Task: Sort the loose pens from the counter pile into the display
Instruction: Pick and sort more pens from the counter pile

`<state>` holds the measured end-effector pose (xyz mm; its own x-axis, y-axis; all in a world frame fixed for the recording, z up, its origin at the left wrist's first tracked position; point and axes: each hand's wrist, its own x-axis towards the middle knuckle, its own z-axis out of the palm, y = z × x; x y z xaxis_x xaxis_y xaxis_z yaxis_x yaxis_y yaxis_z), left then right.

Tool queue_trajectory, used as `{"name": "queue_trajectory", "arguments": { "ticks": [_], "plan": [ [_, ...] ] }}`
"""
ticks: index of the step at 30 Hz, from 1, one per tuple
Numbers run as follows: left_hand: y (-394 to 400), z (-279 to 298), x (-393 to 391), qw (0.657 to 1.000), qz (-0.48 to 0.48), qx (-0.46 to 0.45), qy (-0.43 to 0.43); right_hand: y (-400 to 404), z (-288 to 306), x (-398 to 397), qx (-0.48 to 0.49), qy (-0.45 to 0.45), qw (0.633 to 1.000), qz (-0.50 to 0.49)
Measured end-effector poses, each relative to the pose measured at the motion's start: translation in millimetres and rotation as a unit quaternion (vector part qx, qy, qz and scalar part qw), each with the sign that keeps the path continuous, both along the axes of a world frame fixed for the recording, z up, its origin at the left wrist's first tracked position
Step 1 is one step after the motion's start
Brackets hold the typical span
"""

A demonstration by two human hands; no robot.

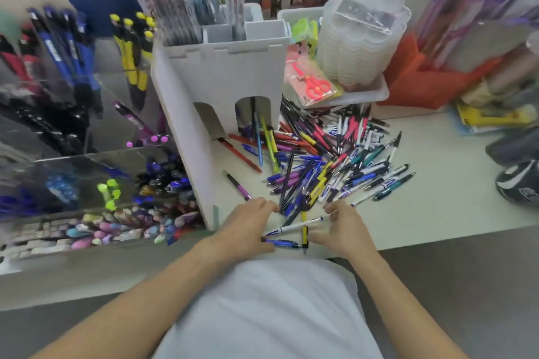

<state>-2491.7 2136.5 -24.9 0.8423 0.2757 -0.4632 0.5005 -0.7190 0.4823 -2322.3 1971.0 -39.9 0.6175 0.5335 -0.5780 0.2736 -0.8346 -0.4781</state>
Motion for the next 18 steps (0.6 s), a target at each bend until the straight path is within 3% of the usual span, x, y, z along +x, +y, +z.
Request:
{"name": "queue_trajectory", "arguments": {
  "ticks": [3,10,14,18],
  "plan": [
    [-9.4,-20.6,17.0,0.995,-0.069,0.028,0.064,-1.8,-9.2,-3.5,0.011,0.034,0.999,-0.018],
    [-11.5,-35.3,28.8,0.997,-0.004,0.027,0.077,10.5,-17.3,6.0,0.008,0.086,0.996,0.010],
    [-4.7,-37.2,25.0,0.996,-0.013,0.028,0.078,-2.9,-3.0,36.2,0.026,0.115,0.992,-0.049],
    [-9.9,-33.4,27.7,0.994,-0.022,0.019,0.107,-18.1,-1.1,71.6,0.037,0.081,0.991,-0.103]
  ]
}}
